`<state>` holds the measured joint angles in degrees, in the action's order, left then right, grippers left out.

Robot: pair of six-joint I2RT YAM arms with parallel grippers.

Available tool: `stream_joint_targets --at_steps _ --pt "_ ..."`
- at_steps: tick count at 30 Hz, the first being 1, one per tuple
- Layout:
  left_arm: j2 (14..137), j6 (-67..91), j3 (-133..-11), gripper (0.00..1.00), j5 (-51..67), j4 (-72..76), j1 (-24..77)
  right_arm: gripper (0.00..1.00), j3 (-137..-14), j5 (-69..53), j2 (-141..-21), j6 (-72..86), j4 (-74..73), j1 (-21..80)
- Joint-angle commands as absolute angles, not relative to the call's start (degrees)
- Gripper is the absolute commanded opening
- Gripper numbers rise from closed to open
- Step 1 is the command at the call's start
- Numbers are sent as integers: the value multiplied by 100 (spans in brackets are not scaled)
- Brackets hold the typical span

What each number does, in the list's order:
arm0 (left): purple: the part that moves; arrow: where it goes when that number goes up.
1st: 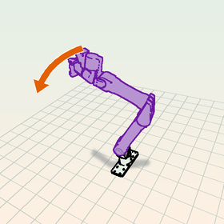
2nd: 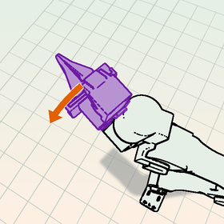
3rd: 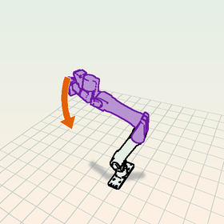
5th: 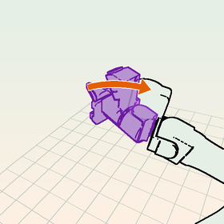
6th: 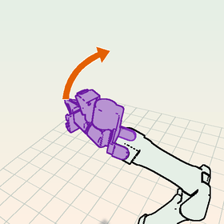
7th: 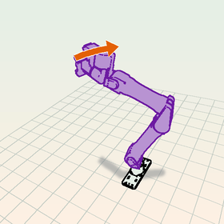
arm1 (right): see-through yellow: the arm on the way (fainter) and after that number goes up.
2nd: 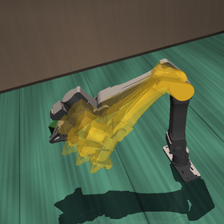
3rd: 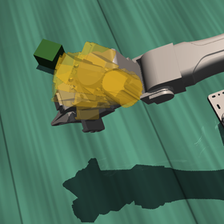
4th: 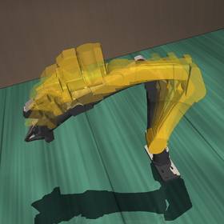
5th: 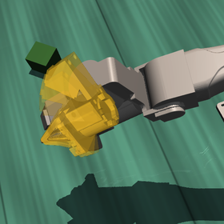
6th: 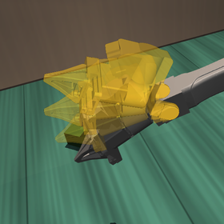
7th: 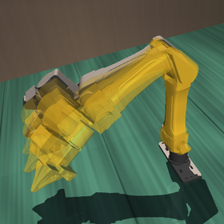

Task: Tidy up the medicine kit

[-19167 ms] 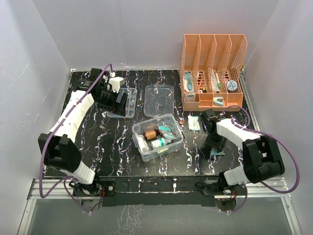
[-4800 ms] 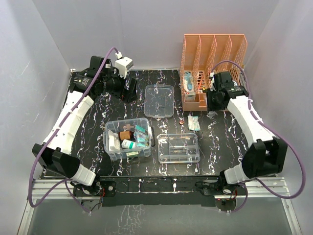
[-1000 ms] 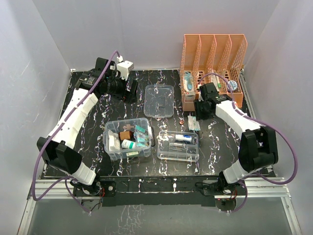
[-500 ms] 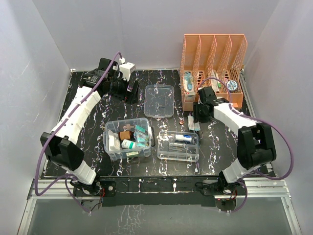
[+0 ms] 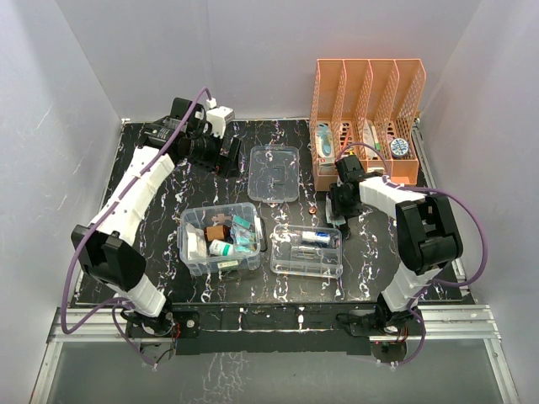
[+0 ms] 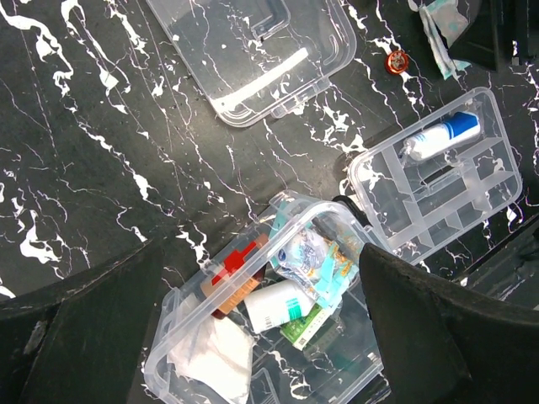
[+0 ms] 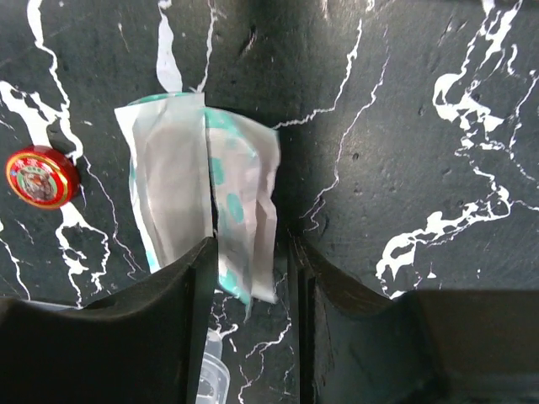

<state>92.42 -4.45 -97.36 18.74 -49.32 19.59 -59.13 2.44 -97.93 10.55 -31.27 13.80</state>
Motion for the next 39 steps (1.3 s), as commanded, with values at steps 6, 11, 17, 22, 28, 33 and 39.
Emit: stream_joint_targets --at_steps 6,11,17,22,28,33,39 --pt "9311 -334 -9958 98 2100 -5071 1925 6 -5873 454 -9940 891 -2990 1369" --pt "9302 -341 -9928 98 2112 -5058 1925 0 -5793 414 -9629 941 -3158 1379" --pt "9248 -280 -9915 98 1845 -4981 1925 0 -6115 612 -8569 1203 -3781 1513" --pt "9220 -89 -9918 99 1591 -4891 1925 0 -6872 1034 -7725 1981 -4437 2033" --pt "9242 160 -9965 99 1426 -4814 1925 0 -6482 1772 -7253 3605 -4192 3378" --pt "9272 180 -10034 99 1450 -4940 1925 0 -5916 2306 -7181 4670 -3867 4374" --pt "9147 142 -9924 99 1510 -4943 1925 0 -5863 2500 -7708 5181 -3679 5048"
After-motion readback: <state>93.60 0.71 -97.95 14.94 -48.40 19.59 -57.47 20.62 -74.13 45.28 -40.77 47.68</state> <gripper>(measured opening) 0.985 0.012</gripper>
